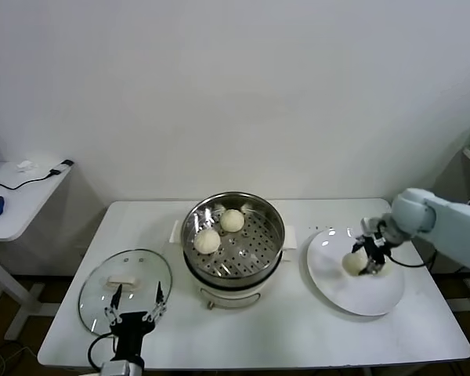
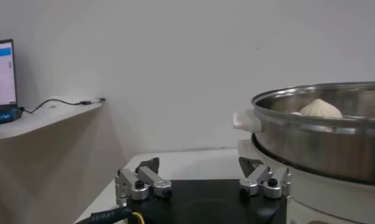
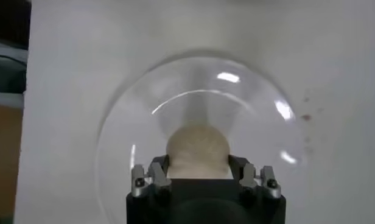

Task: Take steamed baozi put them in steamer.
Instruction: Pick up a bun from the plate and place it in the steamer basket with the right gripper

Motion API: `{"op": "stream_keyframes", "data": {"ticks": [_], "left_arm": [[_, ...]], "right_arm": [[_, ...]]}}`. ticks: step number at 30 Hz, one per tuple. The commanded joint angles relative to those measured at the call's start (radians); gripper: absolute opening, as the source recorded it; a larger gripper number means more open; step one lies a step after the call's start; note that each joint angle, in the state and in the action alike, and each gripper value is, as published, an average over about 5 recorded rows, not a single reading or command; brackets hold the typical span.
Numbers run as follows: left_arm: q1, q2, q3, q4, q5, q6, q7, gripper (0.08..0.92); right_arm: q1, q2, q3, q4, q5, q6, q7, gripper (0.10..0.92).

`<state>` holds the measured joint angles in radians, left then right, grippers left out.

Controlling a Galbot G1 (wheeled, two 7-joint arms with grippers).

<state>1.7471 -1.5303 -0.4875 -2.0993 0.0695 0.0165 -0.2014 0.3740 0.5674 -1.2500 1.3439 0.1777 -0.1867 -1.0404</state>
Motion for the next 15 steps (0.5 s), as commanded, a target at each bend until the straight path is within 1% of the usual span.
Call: {"op": "stream_keyframes", "data": {"ticks": [1,3,6,8,11,15], "left_arm": [[0.004,-0.001,0.002,-0.01,0.007,0.004,0.003,0.823],[0.007,-0.001,0.001,-0.016,0.008,0.005,0.004,0.823],[0.013,-0.001,-0.003,-0.024,0.009,0.006,0.004,0.823],[0.017,0.0,-0.007,-0.027,0.008,0.005,0.003,0.823],[0.027,0.003,-0.014,-0.029,0.008,0.0,0.001,0.823],[0.037,0.008,-0.021,-0.028,0.008,-0.005,-0.001,0.823]], "right_arm": [[0.538,0.255,-0.089,0.032,0.12,0.339,-0.252,0.658],[0.573,0.314,-0.096,0.061,0.168,0.371,-0.254,0.657],[0.58,0.392,-0.101,0.119,0.16,0.437,-0.235,0.657],[0.557,0.433,-0.106,0.158,0.126,0.493,-0.215,0.654],[0.494,0.477,-0.117,0.201,0.037,0.567,-0.173,0.633],[0.395,0.533,-0.137,0.217,-0.067,0.613,-0.12,0.606]]}}
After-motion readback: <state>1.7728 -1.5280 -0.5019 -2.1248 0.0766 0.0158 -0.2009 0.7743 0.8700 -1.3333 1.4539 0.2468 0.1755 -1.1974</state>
